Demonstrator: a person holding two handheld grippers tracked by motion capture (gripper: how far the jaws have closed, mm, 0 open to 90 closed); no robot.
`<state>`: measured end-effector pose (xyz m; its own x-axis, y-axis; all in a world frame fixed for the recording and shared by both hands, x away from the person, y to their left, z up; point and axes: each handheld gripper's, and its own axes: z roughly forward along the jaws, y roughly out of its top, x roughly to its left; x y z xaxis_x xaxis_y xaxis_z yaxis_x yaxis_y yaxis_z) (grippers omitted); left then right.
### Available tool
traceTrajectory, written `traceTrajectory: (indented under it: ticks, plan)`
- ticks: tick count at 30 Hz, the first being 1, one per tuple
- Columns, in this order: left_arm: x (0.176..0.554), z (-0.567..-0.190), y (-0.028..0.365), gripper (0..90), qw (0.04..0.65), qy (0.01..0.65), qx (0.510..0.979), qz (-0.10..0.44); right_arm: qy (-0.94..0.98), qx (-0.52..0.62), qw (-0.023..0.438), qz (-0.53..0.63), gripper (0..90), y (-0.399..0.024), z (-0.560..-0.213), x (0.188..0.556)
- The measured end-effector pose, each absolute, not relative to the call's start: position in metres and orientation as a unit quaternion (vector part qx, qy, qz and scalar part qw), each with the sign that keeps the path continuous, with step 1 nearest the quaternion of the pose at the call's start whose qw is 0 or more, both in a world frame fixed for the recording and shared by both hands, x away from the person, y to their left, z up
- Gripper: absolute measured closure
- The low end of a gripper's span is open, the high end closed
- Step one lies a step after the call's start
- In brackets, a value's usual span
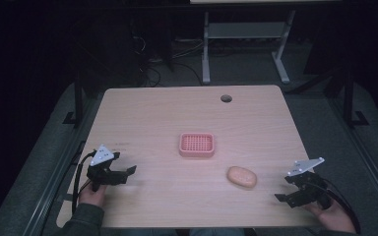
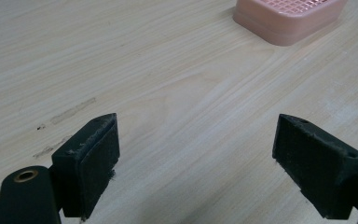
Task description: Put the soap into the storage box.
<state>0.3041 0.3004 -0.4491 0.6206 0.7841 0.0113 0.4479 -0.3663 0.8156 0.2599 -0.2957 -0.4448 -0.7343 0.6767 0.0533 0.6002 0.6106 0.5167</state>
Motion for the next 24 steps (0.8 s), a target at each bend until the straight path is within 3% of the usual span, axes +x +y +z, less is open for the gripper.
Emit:
traceTrajectory:
  ticks: [24]
  plan:
    - [0.303,-0.449,0.299,14.3,0.410,0.384,0.802,0.205,0.936,0.279,0.065,0.204,23.5,-0.245,-0.419,0.286]
